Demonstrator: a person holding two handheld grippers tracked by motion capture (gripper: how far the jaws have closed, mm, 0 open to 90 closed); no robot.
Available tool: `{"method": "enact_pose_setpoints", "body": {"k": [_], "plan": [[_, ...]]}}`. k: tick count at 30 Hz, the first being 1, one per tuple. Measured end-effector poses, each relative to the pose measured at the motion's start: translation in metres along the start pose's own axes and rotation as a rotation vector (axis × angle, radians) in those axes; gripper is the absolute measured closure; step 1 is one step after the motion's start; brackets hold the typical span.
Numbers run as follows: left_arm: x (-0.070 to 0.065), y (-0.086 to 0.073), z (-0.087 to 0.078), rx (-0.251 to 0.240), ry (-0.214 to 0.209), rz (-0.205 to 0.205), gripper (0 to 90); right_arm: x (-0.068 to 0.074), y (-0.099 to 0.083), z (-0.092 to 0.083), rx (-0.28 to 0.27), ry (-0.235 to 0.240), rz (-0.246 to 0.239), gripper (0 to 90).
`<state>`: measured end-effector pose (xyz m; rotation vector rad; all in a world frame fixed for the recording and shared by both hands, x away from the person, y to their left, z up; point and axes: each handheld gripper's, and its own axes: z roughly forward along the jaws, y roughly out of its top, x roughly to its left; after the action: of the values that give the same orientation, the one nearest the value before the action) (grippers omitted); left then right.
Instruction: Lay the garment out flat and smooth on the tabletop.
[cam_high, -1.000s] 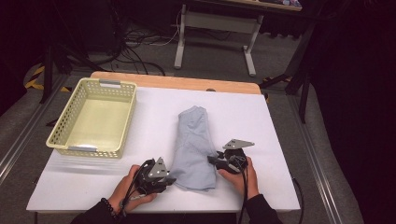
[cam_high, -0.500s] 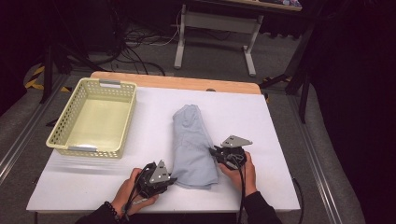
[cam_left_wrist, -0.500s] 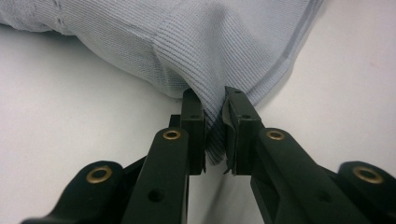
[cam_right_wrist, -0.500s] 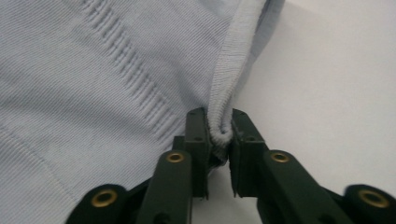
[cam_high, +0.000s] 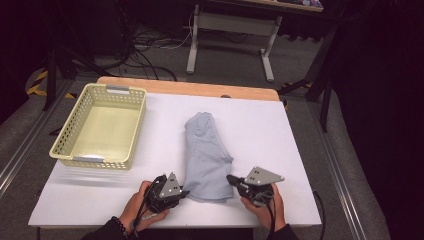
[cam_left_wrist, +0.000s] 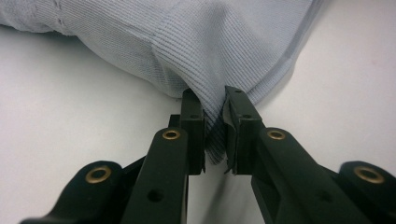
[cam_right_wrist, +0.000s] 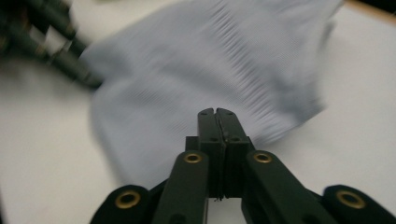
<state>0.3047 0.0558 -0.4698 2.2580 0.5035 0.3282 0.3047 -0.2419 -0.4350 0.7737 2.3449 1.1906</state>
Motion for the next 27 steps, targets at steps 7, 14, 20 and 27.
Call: {"method": "enact_pose_setpoints", "body": {"k": [7,14,20,27], "plan": [[-0.008,-0.007,-0.009,0.001,0.010,-0.031,80.4,0.025,-0.025,0.002,0.110,0.029,0.003,89.6],[-0.007,-0.009,-0.027,-0.026,-0.002,-0.063,81.3,0.028,-0.027,0.002,0.131,0.002,-0.017,89.6],[-0.007,0.001,-0.042,-0.102,0.002,-0.051,88.9,0.026,-0.026,0.002,0.137,0.014,-0.006,89.7],[0.003,0.037,-0.030,-0.145,0.016,0.002,88.4,0.016,-0.012,-0.008,0.063,0.004,0.011,89.7]]}}
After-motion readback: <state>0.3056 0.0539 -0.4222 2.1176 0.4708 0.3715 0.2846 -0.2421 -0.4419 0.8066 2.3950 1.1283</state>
